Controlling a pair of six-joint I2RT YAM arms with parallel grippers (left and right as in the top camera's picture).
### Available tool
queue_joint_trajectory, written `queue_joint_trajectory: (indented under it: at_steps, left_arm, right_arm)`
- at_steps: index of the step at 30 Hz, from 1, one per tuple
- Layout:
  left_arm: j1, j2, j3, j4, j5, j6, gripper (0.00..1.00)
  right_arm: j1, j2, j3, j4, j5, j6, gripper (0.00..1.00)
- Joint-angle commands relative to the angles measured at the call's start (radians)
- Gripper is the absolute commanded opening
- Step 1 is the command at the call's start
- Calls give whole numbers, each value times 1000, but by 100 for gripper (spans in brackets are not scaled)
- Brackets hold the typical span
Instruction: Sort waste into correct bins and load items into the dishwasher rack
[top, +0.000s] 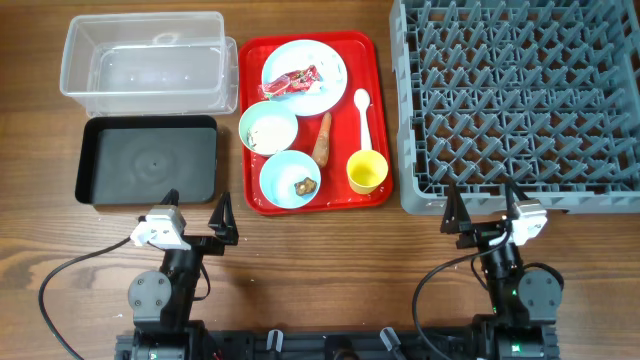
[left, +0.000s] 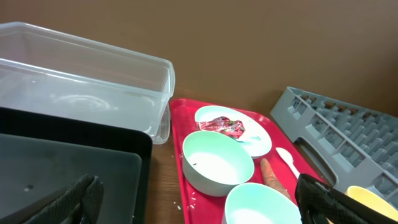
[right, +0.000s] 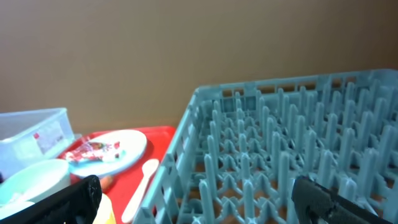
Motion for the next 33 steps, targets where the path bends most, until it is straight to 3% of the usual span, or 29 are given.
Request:
queue_joint_trajectory:
  at_steps: [1,6,11,18,23,27,30,33]
  left_arm:
    - [-6,-8,-2,25,40,21,100]
    - [-5,68,75,20,66,21,100]
    - [-6,280,264,14,68,25,100]
    - [-11,777,723,-174,138,77,100]
    - [-82,1233,1199,-394,138,156,100]
    - [-174,1650,1617,-612,138,269,100]
    - [-223,1843,1772,-636,138,307,100]
    - [-264,1984,1797,-515,145,307,100]
  right_arm:
    - [5,-3,8,51,-77,12,100]
    - [5,48,125,36,-121,9,100]
    - [5,242,346,-43,-181,-48,100]
    - [5,611,735,-270,-245,-119,100]
    - [5,892,1034,-581,-256,-132,100]
    - [5,1041,1143,-699,-256,-121,100]
    - [5,1094,1142,-704,-259,-64,100]
    - [5,1152,1142,-733,-268,-2,100]
